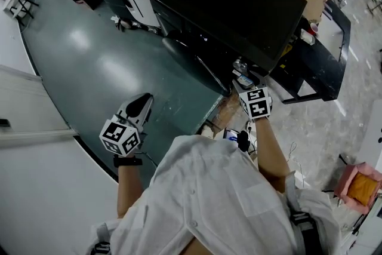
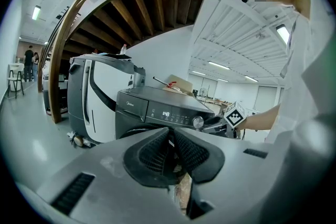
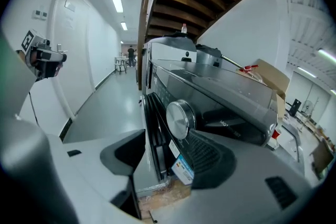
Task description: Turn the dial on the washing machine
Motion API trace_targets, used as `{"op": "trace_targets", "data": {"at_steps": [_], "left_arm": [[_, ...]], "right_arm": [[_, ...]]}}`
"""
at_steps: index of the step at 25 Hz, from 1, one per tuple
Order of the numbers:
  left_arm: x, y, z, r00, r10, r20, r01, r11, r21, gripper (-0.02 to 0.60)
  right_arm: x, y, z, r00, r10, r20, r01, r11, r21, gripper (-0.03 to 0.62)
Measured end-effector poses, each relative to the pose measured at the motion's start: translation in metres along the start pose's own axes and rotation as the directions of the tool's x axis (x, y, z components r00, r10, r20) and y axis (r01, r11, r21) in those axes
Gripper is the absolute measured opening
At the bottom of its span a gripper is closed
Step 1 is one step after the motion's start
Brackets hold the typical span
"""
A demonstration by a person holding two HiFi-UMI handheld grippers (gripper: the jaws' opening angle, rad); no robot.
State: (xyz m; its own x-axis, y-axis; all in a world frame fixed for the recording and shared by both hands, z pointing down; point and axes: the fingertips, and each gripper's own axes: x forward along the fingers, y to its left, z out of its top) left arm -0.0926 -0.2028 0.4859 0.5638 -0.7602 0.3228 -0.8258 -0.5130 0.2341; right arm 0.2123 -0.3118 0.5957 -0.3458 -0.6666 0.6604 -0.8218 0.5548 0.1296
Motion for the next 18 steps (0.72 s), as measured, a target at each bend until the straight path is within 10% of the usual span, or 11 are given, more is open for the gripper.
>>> {"op": "trace_targets", "data": {"at_steps": [13,18], "left_arm": [[-0.003,-0.001,0.001,1.0,0.007,0.003,-0.007,1.0,0.001,0.037],[-0.003,-0.003,0.001,1.0,0.008,0.005,-0.008,1.0,0.004,0.037]], "right_arm": [[0.011,0.008,-0.013,0.997,0.069,-0.044,-0.065,0.995,0.077,0.294],[0.016,0.038,-0.011,0.984,0.165,-0.07,-0.168,0.985,-0.042,0.221]]}}
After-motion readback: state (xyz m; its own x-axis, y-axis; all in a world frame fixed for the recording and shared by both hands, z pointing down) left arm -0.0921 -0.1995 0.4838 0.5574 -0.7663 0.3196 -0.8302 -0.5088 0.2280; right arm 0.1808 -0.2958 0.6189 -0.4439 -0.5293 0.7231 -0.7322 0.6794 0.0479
